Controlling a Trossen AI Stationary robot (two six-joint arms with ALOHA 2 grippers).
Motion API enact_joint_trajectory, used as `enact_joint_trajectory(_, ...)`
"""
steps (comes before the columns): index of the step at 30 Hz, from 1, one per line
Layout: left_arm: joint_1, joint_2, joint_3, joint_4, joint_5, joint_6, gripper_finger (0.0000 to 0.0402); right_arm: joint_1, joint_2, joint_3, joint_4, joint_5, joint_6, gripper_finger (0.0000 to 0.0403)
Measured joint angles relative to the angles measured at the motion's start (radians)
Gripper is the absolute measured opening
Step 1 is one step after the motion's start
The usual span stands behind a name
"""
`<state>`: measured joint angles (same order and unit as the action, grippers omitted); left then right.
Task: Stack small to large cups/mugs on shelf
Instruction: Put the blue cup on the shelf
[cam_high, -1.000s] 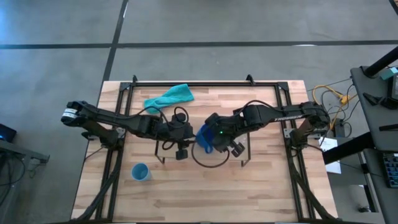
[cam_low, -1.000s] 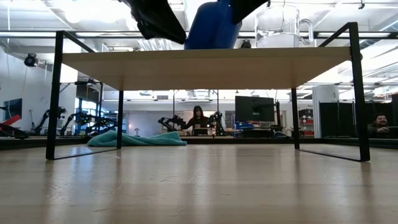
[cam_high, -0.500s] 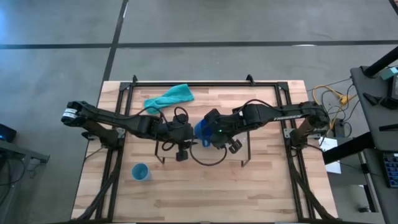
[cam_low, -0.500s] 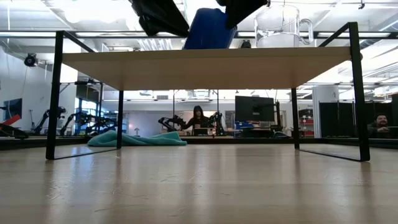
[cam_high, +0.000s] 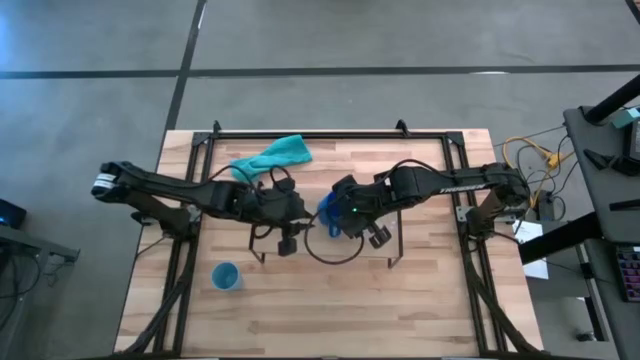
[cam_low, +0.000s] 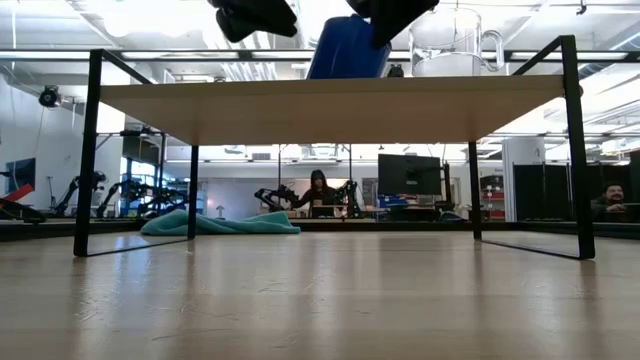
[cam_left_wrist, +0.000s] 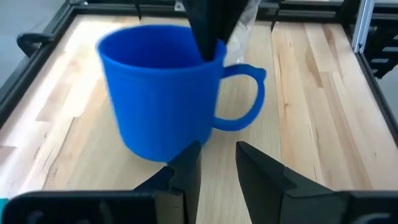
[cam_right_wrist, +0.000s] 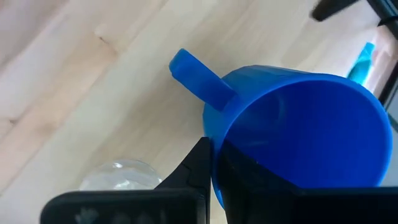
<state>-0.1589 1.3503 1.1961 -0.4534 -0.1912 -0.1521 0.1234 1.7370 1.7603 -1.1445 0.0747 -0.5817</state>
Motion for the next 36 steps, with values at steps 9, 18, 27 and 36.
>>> enact_joint_trajectory(9,0.002,-0.049,-0.001,0.000,0.000,0.002,0.0086,0.000,0.000,0.000,0.003,-0.012,0.037,0.0013)
enact_joint_trajectory(18,0.000,-0.125,-0.003,-0.009,0.001,0.000,0.0086,0.003,0.000,0.042,0.026,0.002,0.122,0.0013)
enact_joint_trajectory(27,0.000,-0.321,-0.024,-0.044,-0.006,0.003,0.0086,0.003,0.000,0.075,0.018,-0.001,0.139,0.0013)
enact_joint_trajectory(36,0.000,-0.470,-0.024,-0.077,-0.029,0.005,0.0086,0.003,0.000,0.071,0.020,-0.059,0.174,0.0013)
